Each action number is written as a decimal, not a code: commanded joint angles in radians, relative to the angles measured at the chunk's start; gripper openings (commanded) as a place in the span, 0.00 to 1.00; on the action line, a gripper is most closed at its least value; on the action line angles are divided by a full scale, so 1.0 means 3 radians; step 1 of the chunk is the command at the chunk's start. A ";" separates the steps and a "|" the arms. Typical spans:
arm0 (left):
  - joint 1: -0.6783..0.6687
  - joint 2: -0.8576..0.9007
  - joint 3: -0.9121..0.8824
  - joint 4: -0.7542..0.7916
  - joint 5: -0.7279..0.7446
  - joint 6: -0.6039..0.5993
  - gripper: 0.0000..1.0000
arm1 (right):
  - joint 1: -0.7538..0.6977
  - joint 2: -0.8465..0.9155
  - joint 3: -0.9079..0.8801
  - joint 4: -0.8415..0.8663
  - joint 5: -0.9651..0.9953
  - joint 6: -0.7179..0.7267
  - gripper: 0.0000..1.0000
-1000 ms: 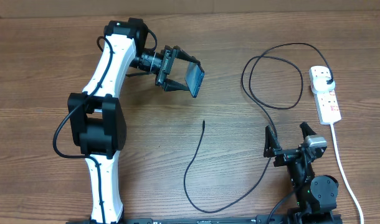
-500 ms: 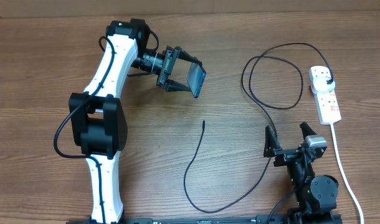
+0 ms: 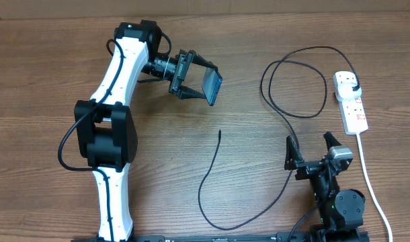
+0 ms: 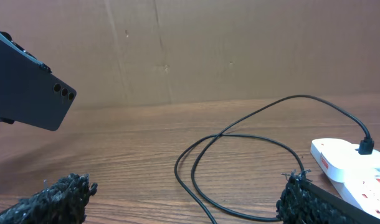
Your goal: Plug charger to phone and switch on socket
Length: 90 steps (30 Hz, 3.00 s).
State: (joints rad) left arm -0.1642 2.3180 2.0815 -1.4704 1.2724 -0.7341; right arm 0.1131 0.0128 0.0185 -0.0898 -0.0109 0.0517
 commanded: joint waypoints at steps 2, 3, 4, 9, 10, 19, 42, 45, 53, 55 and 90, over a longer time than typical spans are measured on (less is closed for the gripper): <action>-0.0025 0.0008 0.0097 -0.0011 0.0209 0.0001 0.04 | 0.0015 -0.0029 -0.0036 0.0018 0.0034 -0.0014 1.00; -0.0025 0.0008 0.0097 -0.0011 0.0209 0.0001 0.04 | 0.0015 -0.0029 -0.0036 0.0018 0.0033 -0.0014 1.00; -0.0025 0.0008 0.0097 -0.0011 0.0209 0.0001 0.04 | 0.0015 -0.0029 -0.0036 0.0018 0.0034 -0.0013 1.00; -0.0025 0.0008 0.0097 -0.0011 0.0210 0.0000 0.04 | 0.0015 -0.0029 -0.0036 0.0018 0.0033 -0.0013 1.00; -0.0025 0.0008 0.0097 -0.0011 0.0210 0.0000 0.04 | 0.0015 -0.0029 -0.0036 0.0018 0.0034 -0.0014 1.00; -0.0025 0.0008 0.0097 -0.0013 0.0211 0.0001 0.04 | 0.0015 -0.0029 -0.0036 0.0018 0.0033 -0.0014 1.00; -0.0018 0.0008 0.0097 -0.0085 0.0563 0.0144 0.04 | 0.0015 -0.0029 -0.0036 0.0018 0.0033 -0.0014 1.00; -0.0018 0.0008 0.0097 -0.0085 0.0563 0.0144 0.04 | 0.0015 -0.0029 -0.0036 0.0018 0.0033 -0.0014 1.00; -0.0017 0.0008 0.0097 -0.0085 0.0563 0.0167 0.04 | 0.0015 -0.0029 -0.0036 0.0018 0.0034 -0.0014 1.00; -0.0010 0.0008 0.0097 -0.0085 0.0563 0.0168 0.04 | 0.0015 -0.0029 -0.0036 0.0018 0.0033 -0.0014 1.00; 0.0182 0.0008 0.0097 -0.0534 0.0472 0.0718 0.04 | 0.0015 -0.0029 -0.0036 0.0018 0.0033 -0.0014 1.00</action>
State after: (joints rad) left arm -0.1131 2.3180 2.0823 -1.6272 1.3766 -0.5575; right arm 0.1131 0.0128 0.0185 -0.0898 -0.0109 0.0517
